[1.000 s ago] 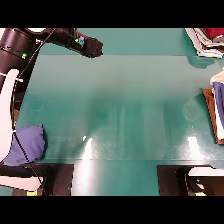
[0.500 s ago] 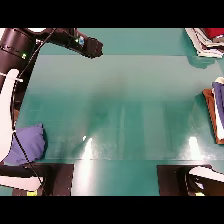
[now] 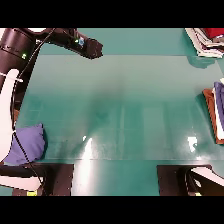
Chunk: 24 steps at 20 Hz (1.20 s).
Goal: Fold the shirts.
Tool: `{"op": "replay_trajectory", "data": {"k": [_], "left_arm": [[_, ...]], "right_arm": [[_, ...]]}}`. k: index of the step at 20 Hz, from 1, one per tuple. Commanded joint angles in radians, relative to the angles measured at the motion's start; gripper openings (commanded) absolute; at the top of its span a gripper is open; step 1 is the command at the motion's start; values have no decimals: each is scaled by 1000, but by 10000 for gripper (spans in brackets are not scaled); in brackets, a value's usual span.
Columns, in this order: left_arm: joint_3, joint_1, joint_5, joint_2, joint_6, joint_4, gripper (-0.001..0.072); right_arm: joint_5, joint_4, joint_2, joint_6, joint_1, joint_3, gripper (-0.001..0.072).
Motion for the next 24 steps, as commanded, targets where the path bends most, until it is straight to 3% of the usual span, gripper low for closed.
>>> {"op": "replay_trajectory", "data": {"k": [1,6,11,12,14,16,17,18,24], "left_arm": [[0,0,-1,-1,0,-1,26],[0,0,-1,0,0,-1,27],[0,0,-3,0,0,-2,27],[0,0,4,0,0,-2,27],[0,0,19,0,0,-2,27],[0,0,23,0,0,-2,27],[0,0,26,0,0,-2,27],[0,0,26,0,0,-2,27],[0,0,26,0,0,-2,27]], "right_arm": [[6,34,21,5,-64,-49,532],[-52,336,21,4,193,-49,530],[-103,364,21,4,695,-49,527],[-131,360,21,4,785,-49,486],[-195,359,21,3,945,-49,319],[-262,359,21,-2,1072,-49,250],[-288,358,21,-3,1115,-49,85],[-307,352,21,-4,1150,-49,16],[-312,335,21,-4,1205,-49,16]]}}
